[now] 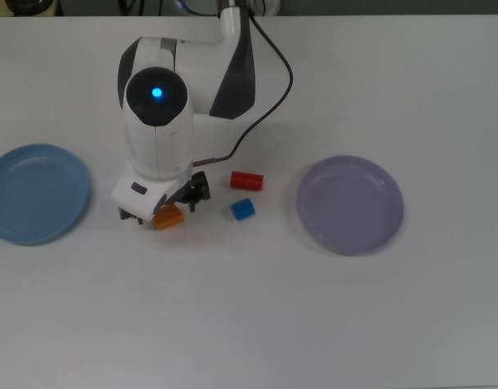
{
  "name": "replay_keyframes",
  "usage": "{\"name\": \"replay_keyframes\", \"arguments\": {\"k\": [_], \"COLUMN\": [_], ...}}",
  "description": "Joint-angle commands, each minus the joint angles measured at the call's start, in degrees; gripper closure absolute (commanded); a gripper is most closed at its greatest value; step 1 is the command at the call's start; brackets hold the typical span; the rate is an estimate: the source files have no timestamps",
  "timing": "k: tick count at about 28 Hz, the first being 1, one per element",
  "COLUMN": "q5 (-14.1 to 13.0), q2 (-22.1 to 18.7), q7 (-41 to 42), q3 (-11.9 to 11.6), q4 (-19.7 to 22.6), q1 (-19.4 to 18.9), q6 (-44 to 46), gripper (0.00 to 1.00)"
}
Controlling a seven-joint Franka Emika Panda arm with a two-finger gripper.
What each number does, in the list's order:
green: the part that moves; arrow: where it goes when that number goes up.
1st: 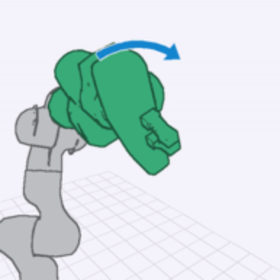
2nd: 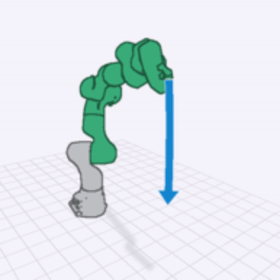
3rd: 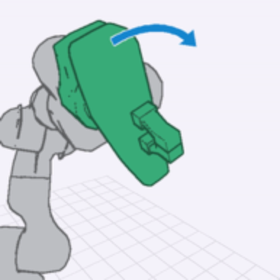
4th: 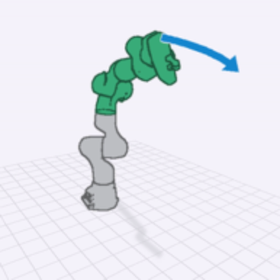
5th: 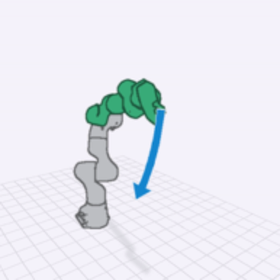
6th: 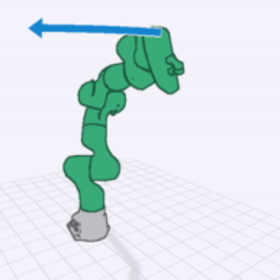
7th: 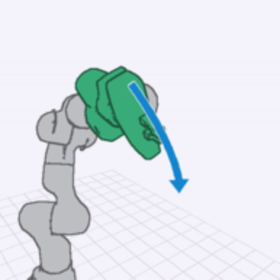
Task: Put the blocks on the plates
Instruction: 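Grasp the orange block and carry it over the blue plate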
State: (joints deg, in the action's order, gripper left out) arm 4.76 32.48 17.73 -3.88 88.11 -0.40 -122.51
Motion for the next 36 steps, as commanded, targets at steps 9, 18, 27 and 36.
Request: {"name": "replay_keyframes", "arguments": {"k": [9, 18, 27, 36], "q5": [0.34, -1.15, -3.09, -3.18], "q2": [1.54, -1.44, -3.91, -1.28], "q7": [0.64, 0.64, 1.07, 2.13], "q3": [-0.16, -0.07, -0.25, -0.16], "q4": [0.31, -0.13, -0.31, -0.22], "q1": [0.4, 3.3, 9.98, 17.1], "q6": [-2.82, -1.86, -1.68, -2.38], "gripper": [0.7, 0.85, 0.84, 0.81]}}
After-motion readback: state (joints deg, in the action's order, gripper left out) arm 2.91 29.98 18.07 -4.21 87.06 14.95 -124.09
